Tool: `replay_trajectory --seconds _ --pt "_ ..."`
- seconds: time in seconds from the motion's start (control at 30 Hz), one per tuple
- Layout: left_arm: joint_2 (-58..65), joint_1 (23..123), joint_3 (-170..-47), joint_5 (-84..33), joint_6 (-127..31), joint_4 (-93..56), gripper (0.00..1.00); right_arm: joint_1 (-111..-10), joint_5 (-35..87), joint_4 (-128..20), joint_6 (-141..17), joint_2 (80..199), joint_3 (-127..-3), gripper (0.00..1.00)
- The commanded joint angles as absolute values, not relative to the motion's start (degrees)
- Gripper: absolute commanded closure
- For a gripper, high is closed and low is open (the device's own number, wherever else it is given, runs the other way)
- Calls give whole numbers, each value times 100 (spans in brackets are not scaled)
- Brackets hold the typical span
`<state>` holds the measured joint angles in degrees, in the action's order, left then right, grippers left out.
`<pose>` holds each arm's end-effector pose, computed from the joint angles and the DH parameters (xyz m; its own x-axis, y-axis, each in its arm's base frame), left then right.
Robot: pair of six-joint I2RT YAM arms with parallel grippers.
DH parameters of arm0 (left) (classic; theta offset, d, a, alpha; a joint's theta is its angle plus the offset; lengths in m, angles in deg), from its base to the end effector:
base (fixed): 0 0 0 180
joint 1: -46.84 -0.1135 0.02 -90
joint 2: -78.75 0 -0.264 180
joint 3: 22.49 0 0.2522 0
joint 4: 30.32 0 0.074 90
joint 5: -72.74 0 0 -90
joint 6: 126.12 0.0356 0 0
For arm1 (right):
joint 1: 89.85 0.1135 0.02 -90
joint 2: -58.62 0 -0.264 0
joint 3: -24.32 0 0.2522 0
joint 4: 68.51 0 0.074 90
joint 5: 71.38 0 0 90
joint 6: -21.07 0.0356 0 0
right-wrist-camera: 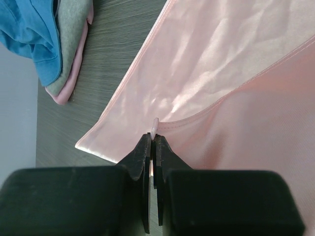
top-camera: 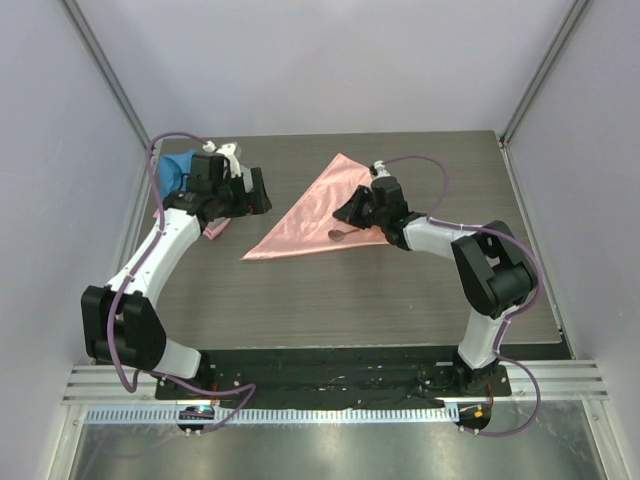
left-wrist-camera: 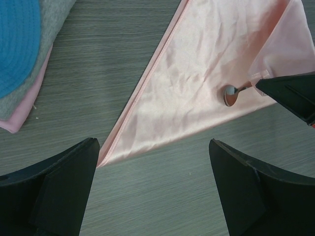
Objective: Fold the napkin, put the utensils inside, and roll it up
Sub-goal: Fold the napkin
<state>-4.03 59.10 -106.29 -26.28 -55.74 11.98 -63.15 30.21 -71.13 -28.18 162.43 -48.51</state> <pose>0.3125 -0.0736 0.3079 -0.7163 -0.1837 -0.6731 0.0895 0.9326 -0.3498 0.3497 0.1839 0.1883 -0.7119 0.3577 -0.6043 -0.1761 0.7421 0.6467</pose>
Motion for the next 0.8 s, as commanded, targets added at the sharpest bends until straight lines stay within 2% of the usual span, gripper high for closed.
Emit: replay_trajectory --seconds 0.0,0.77 --pt "-360 5906 -10726 -2641 -5651 1043 0 -6147 3004 -7540 -2614 16321 -4974 99" --pt "-334 5906 -10709 -2702 -5695 1025 0 -5663 2969 -7681 -2446 16734 -4956 99"
